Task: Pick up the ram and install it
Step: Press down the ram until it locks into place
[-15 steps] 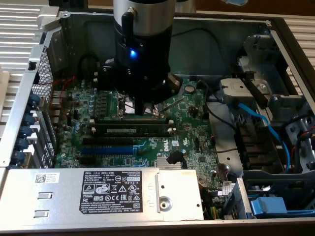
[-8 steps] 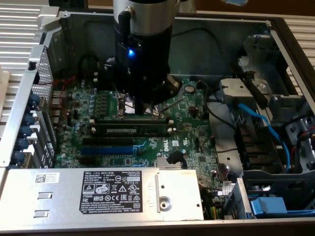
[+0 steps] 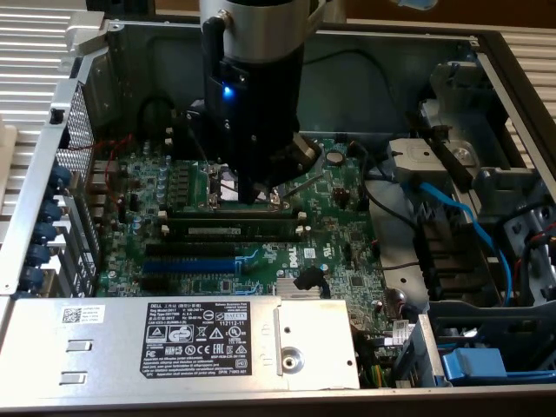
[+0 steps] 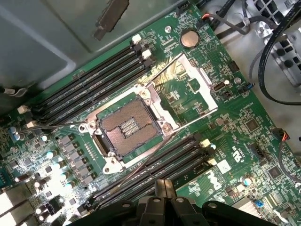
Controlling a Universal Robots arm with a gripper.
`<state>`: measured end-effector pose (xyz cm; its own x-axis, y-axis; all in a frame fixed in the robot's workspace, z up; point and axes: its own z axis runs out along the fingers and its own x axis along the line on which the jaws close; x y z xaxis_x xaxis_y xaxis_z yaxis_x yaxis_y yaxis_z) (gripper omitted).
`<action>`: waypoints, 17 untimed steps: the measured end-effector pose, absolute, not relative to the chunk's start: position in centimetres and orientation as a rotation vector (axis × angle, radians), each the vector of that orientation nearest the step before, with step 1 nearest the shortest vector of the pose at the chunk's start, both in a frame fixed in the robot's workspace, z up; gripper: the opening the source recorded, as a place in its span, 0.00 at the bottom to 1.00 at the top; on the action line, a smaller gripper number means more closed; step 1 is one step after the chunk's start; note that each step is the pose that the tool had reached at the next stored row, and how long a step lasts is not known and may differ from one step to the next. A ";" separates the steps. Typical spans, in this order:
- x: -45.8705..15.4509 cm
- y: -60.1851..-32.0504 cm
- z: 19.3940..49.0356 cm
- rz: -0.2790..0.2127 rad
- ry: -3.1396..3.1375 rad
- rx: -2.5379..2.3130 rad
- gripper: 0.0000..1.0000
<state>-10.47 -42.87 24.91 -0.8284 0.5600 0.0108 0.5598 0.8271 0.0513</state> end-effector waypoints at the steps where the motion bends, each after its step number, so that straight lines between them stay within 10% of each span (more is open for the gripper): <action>1: -10.5 -42.9 24.9 0.082 2.993 0.934 0.10; 17: -10.5 -42.9 24.9 0.080 2.911 1.157 0.10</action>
<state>-10.47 -42.87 24.91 -0.7273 0.6862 0.0114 0.6858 0.7260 0.0507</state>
